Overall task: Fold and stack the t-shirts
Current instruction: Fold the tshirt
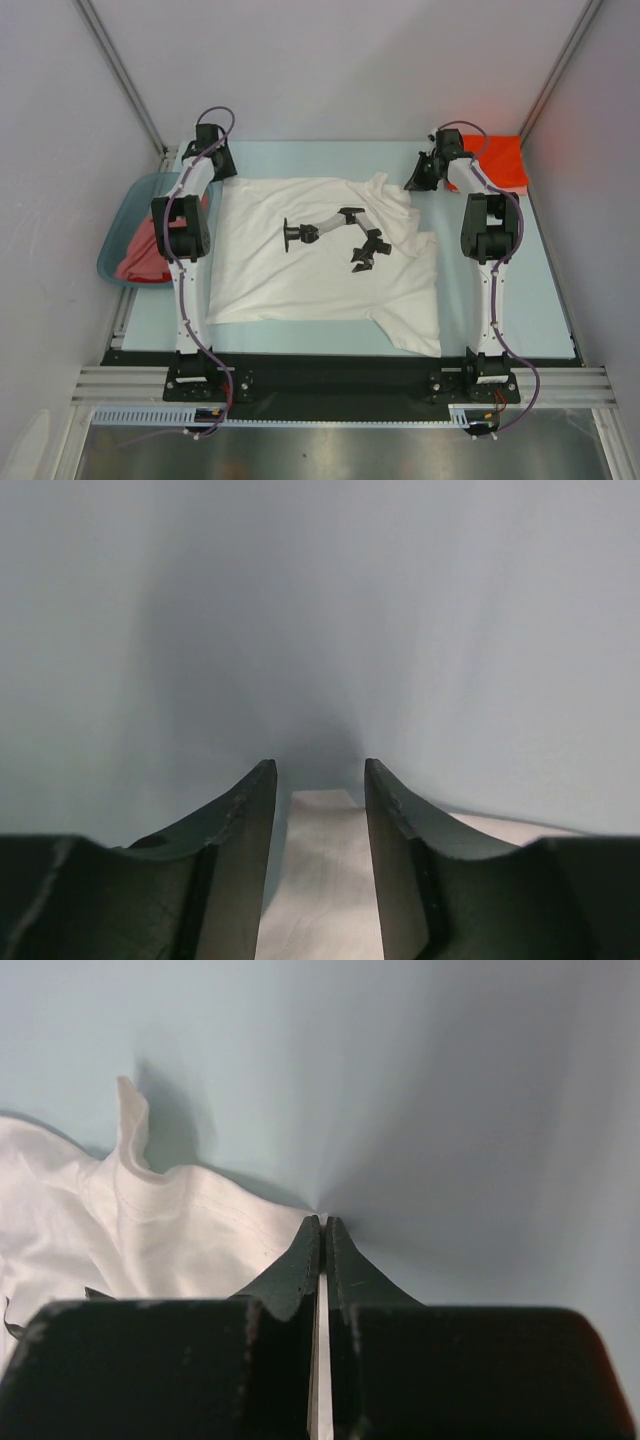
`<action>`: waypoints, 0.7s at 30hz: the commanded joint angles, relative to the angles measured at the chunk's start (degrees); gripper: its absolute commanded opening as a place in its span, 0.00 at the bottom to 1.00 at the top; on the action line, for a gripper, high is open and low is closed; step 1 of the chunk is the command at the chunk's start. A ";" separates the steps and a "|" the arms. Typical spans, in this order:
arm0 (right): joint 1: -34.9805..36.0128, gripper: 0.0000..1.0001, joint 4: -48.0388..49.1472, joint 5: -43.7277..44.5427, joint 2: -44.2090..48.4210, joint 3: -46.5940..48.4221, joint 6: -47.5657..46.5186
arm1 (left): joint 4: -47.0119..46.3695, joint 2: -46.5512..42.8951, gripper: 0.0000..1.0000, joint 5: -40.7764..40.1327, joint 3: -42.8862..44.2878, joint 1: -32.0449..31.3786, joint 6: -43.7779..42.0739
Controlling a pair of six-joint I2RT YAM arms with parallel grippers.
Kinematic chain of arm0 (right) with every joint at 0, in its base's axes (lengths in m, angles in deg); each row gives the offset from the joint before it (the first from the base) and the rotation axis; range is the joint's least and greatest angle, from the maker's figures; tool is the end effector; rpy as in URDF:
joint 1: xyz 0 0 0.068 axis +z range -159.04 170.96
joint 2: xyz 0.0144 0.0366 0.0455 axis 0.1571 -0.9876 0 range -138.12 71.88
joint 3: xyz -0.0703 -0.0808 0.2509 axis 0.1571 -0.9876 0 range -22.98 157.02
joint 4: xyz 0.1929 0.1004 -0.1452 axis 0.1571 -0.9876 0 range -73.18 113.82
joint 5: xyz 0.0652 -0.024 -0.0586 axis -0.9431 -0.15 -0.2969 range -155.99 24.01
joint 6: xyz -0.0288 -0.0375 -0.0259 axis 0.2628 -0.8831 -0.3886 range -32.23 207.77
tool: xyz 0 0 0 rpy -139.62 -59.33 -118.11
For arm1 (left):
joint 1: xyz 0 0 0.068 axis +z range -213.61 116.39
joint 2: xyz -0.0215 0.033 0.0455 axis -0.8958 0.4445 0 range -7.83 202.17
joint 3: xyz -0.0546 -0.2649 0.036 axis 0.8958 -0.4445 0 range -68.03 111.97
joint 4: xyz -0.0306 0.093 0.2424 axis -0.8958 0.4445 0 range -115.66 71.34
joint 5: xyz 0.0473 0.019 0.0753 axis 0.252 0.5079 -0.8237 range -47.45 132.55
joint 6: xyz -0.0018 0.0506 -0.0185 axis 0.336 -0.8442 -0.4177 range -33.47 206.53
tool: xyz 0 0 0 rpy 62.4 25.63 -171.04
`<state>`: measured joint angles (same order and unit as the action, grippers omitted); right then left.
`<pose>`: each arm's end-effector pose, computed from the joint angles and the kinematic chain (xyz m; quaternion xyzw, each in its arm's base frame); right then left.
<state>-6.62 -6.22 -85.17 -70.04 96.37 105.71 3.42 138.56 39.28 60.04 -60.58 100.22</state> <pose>0.5414 0.0347 0.1522 0.0732 0.9327 0.2112 0.2831 0.5646 0.0319 0.1589 -0.1457 0.9199 -0.0073 0.3640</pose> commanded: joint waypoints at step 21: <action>-4.61 0.00 10.17 5.03 5.43 2.19 5.18 | -2.18 -4.18 0.00 3.44 1.04 0.05 0.90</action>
<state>-8.61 -2.33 -82.65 -69.04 95.10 108.62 2.26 138.49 41.29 59.23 -60.19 101.10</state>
